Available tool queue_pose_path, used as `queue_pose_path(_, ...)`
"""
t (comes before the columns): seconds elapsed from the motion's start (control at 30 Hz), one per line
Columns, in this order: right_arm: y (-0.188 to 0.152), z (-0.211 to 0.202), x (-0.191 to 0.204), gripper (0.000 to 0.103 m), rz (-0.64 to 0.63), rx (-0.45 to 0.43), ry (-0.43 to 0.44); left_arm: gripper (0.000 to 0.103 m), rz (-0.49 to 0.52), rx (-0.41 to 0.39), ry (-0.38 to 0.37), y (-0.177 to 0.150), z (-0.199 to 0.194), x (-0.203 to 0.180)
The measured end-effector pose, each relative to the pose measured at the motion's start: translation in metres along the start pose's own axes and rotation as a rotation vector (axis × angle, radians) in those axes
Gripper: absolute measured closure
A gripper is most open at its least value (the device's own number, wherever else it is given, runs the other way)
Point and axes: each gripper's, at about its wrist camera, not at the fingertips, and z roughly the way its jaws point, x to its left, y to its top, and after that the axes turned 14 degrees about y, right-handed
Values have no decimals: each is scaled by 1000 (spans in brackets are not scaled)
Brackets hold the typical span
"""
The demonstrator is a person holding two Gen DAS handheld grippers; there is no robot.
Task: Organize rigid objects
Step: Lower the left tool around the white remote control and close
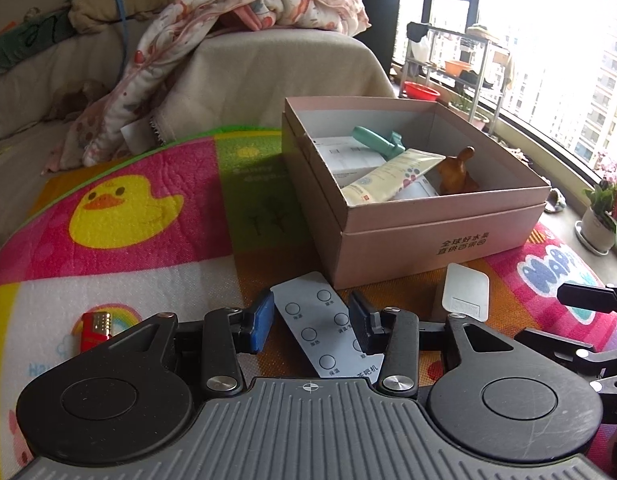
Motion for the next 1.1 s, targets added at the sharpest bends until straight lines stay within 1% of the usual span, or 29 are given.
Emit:
queue_pose_path(0.17, -1, 0, 0, 25, 2, 1, 0, 57, -6, 20, 8, 3, 8, 0)
queue_pose_path(0.33, -1, 0, 0, 25, 4, -3, -3, 52, -18, 44, -11, 5, 10, -3)
queue_pose_path(0.43, -1, 0, 0, 25, 7, -5, -2, 48, 1, 43, -16, 2, 8, -6)
queue_pose_path(0.57, -1, -1, -1, 25, 12, -7, -1, 48, 18, 36, -22, -2, 4, -9)
queue_pose_path(0.7, -1, -1, -1, 25, 16, -8, -2, 47, 49, 12, -2, -6, 2, -14)
queue_pose_path(0.8, -1, -1, -1, 25, 18, -10, -2, 47, 76, 0, -8, -10, -2, -16)
queue_pose_path(0.97, -1, -1, -1, 25, 20, -12, -3, 57, 178, -44, -14, -25, -21, -21)
queue_pose_path(1.1, -1, -2, -2, 25, 19, -11, -3, 58, 248, -52, -28, -36, -35, -23)
